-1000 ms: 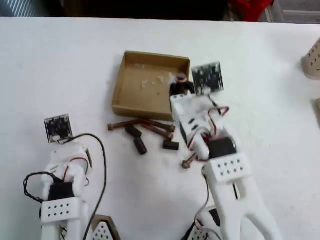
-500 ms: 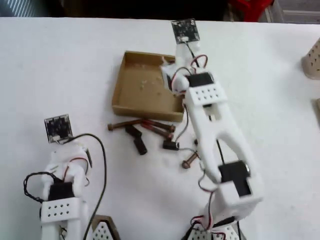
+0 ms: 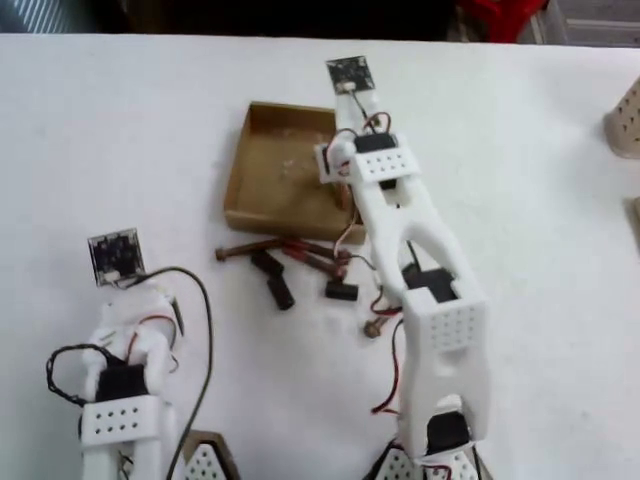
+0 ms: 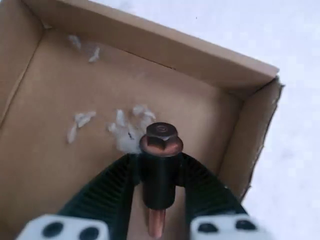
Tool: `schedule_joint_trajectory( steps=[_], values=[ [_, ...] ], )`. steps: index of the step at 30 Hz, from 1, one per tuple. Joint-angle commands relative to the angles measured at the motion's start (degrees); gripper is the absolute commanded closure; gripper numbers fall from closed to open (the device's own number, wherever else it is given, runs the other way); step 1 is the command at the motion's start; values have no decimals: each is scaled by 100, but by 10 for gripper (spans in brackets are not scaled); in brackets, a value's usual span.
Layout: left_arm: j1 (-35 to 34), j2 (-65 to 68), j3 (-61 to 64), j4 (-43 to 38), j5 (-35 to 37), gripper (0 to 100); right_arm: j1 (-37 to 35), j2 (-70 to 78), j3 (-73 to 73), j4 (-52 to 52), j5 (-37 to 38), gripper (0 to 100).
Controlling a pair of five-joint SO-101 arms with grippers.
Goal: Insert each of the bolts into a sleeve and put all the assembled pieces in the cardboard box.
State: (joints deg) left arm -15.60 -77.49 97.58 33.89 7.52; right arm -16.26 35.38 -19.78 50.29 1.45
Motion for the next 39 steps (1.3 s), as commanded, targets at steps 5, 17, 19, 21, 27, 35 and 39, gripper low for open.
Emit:
schedule_joint_trajectory(
  steps=[5,17,19,21,27,35,39],
  values=[
    [-57,-84,-18,-185,-35,977,40,48,-800,549,9,758],
    [-57,-84,-18,-193,-35,977,13,-1596,-1002,2703,-26,755],
    [-57,-84,-18,-193,-35,977,31,-1877,-993,3169,-26,755],
    [-57,-84,-18,-193,-35,977,48,-2114,-993,3626,-26,755],
    [-57,-84,-18,-193,-35,977,13,-2738,-985,5007,-18,755],
    [-57,-84,-18,-193,-35,977,-101,-3890,914,4813,-35,979],
    [-57,-84,-18,-193,-35,977,-391,-4708,2163,4198,-26,945]
  ],
)
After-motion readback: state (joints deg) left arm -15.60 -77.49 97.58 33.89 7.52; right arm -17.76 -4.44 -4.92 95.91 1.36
